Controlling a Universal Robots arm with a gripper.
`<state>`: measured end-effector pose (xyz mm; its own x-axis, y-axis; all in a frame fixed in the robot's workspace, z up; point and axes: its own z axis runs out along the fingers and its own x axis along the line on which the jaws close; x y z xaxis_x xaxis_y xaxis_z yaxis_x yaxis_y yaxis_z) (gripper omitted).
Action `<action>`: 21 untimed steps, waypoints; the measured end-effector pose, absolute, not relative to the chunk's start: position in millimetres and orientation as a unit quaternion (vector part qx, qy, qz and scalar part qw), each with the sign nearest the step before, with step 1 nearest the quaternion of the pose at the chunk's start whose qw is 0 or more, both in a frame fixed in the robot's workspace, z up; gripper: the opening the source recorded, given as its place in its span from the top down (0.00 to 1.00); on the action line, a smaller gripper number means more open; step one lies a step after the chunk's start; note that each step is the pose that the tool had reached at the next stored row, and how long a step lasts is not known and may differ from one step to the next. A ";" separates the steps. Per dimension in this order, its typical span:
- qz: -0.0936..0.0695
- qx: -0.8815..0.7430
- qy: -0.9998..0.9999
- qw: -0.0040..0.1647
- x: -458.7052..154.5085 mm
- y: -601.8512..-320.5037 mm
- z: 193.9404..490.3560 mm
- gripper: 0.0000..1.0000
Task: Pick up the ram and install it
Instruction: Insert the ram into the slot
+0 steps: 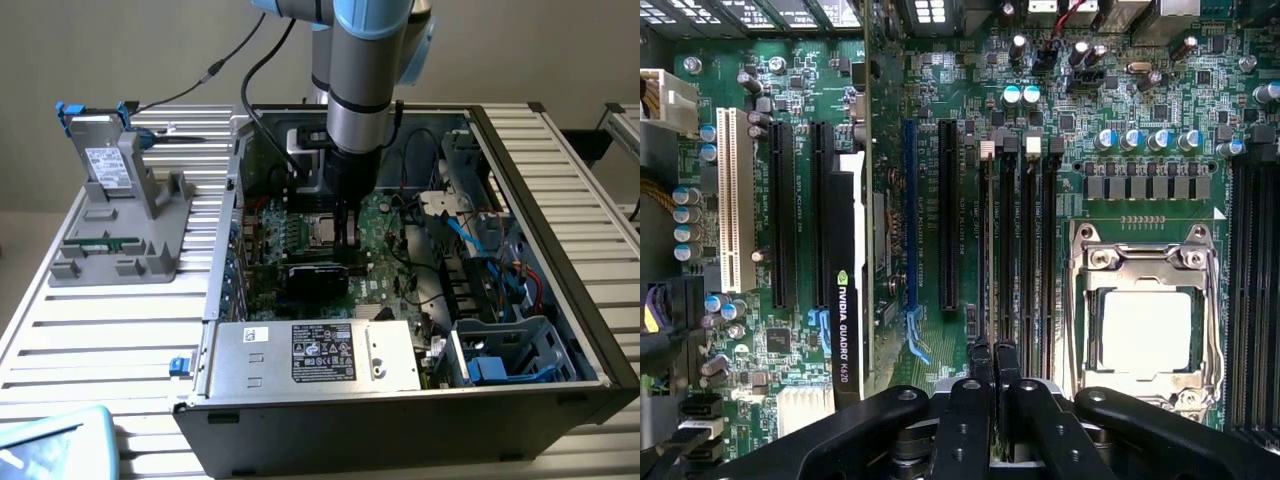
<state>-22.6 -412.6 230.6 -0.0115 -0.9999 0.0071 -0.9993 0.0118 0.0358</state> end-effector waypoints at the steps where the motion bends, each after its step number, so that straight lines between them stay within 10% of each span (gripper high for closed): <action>1: -0.010 0.703 -0.711 0.015 -22.6 -412.6 231.0 0.87; 21: -0.015 0.703 -0.711 0.019 -21.9 -412.8 232.0 0.87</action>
